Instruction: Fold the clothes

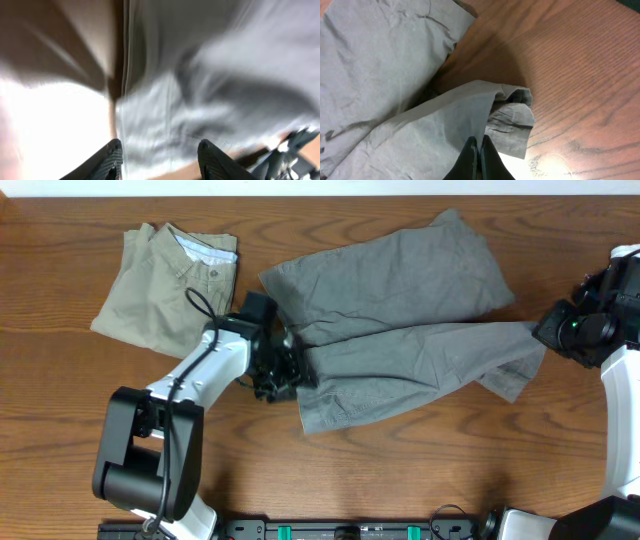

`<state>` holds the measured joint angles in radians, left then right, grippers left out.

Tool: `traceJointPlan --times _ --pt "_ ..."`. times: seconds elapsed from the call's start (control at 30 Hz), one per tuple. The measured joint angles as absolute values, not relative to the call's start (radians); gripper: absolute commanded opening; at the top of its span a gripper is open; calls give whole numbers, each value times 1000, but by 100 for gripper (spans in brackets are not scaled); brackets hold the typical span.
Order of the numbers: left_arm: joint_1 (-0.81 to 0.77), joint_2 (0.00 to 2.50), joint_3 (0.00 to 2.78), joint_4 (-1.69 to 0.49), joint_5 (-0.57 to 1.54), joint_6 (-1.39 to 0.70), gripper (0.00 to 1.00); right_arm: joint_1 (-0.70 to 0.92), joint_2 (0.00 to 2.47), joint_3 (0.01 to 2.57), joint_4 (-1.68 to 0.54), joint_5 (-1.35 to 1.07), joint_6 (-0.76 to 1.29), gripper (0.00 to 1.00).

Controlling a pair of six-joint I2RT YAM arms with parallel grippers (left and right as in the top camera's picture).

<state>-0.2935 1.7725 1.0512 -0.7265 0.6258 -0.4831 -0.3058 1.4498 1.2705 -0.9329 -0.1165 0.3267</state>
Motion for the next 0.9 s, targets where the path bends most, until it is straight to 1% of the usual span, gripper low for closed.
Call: traceJointPlan --times 0.13,0.27,0.4,0.47,0.53,0.63,0.67,0.73,0.9 --pt "-318 1773 1050 -818 629 -466 50 -306 1450 1271 -929 -117 327 1" --pt "-347 1773 1042 -826 620 -462 50 -306 1450 1271 -925 -117 327 1" --pt "-390 1773 1026 -823 561 -462 50 -306 1450 1271 -923 -117 327 1" --pt "-413 1773 1013 -815 539 -463 42 -306 1450 1271 -923 -117 327 1" --pt "-429 1773 1004 -812 527 -472 33 -306 1450 1271 -923 -117 327 1" --pt "-438 1773 1003 -803 525 -477 15 -306 1450 1271 -922 -117 327 1" --pt "-439 1773 1003 -802 526 -481 13 -306 1450 1271 -921 -117 327 1" --pt "-439 1773 1003 -800 539 -479 6 -306 1450 1271 -920 -117 327 1" --pt "-439 1771 1003 -800 551 -477 6 -306 1450 1271 -914 -116 327 1"
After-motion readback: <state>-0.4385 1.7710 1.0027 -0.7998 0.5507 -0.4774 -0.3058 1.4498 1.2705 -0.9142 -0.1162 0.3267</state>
